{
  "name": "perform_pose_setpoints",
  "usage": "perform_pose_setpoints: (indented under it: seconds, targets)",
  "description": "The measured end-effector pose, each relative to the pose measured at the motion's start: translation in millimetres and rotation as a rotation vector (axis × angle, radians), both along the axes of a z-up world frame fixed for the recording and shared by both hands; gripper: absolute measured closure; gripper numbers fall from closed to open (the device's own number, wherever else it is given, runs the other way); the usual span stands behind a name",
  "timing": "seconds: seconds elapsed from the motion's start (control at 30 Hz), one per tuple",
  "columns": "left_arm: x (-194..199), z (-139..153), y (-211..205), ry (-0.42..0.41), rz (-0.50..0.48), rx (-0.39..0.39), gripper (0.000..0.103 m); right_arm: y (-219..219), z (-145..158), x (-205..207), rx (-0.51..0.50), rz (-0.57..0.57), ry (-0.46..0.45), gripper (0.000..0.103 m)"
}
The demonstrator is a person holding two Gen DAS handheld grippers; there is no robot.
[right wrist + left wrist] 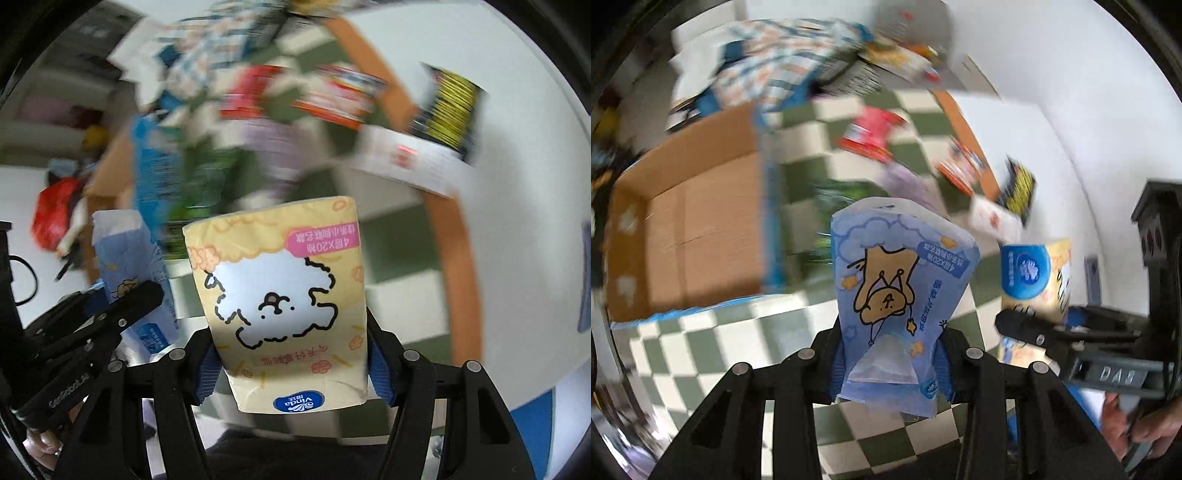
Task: Organize soft objects
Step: 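Carry both packs into the box and open both tools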
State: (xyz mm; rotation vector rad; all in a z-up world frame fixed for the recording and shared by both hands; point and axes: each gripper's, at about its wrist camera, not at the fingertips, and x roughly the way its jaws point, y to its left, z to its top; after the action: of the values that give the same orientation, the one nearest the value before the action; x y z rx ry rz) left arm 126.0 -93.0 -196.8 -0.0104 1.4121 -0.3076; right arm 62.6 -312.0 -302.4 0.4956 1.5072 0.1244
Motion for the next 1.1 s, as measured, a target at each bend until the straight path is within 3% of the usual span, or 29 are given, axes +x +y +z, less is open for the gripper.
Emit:
perform_pose_setpoints:
  seconds: [0.1,0.13,0.3,0.43,0.67,0.87,1.1]
  targets:
    - [16,19,50,-0.015,0.103,-0.032,0.067,53,60,44,0.050,0.078,-0.050,0.035]
    - [20,25,69,-0.019,0.132,-0.037,0.067,69,68,50,0.060,0.105,-0.064,0.035]
    - [51,30,153,-0.024,0.247,-0.039,0.067,170,81,106,0.071,0.204,-0.096,0.035]
    - [79,14,209,0.003,0.306,-0.048,0.067,234,84,140,0.035,0.249,-0.109,0.035]
    - [138,-53,269,0.124,0.354,-0.089,0.067,321,42,207,-0.015,0.253,-0.053,0.035]
    - [179,-106,283,0.208,0.336,-0.102,0.067,349,-19,246,-0.062,0.229,0.014,0.035]
    - [206,-148,280,0.288,0.304,-0.142,0.066,360,-67,274,-0.107,0.221,0.053,0.035]
